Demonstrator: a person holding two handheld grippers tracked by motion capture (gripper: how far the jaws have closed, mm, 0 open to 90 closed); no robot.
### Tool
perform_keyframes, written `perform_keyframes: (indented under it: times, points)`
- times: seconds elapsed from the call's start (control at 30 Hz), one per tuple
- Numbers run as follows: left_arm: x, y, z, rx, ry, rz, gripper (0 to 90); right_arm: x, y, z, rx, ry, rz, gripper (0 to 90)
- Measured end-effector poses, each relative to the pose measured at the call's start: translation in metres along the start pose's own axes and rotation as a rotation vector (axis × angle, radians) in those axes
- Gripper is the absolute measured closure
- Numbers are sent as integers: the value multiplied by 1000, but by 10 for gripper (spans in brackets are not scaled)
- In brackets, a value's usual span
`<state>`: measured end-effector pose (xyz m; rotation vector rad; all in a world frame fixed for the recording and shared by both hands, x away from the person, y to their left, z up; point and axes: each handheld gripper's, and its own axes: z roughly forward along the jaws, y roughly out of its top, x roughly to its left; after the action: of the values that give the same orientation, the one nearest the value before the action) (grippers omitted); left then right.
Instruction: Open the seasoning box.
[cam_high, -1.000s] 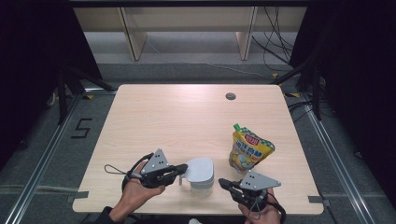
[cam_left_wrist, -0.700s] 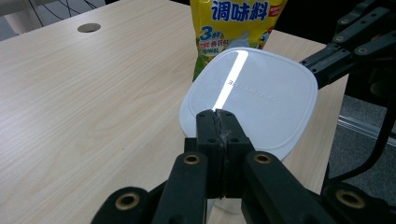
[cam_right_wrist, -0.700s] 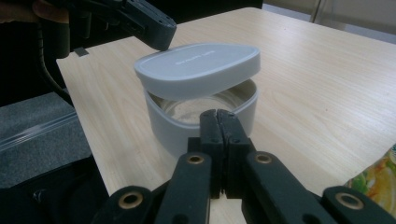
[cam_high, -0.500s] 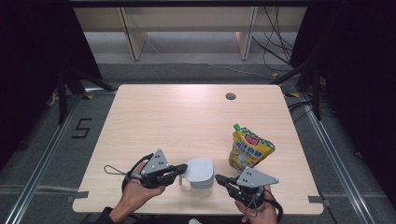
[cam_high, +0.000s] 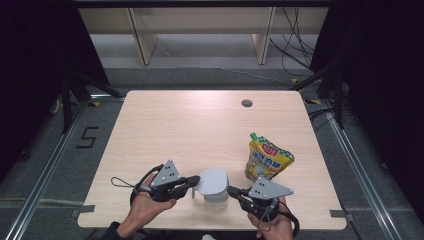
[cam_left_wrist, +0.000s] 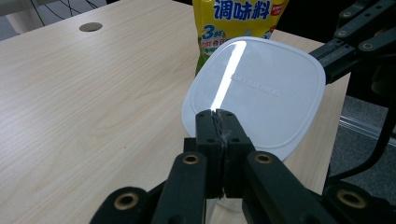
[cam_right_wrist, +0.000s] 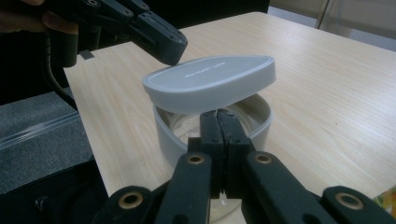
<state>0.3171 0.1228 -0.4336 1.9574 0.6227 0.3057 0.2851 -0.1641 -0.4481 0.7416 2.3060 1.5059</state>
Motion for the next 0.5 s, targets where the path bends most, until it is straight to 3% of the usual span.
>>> perform_keyframes:
  times: [0.07, 0.1, 0.13, 0.23, 0.3, 0.37, 0.43, 0.5]
  points:
    - [2, 0, -1, -6, -16, -6, 811, 1, 2, 0, 14, -6, -3, 900]
    - [2, -1, -2, -10, -36, -21, 770, 0, 2, 1, 0, -12, -27, 900]
    - [4, -2, -3, -15, -40, -8, 749, 0, 2, 1, -2, -13, -26, 900]
    - [7, -6, -9, -35, -12, -23, 636, 1, 4, 1, -3, -10, -30, 900]
    - [8, -12, -15, -22, 13, -26, 597, 1, 5, 0, -10, -17, -37, 900]
    - [8, -21, -21, 3, 44, 3, 551, 3, 6, 0, -2, -16, -29, 900]
    - [10, -30, -28, 19, 38, 6, 512, 3, 8, 1, -3, -11, -29, 900]
    - [10, -43, -34, 36, 43, -34, 482, 3, 10, 2, -21, -30, -49, 900]
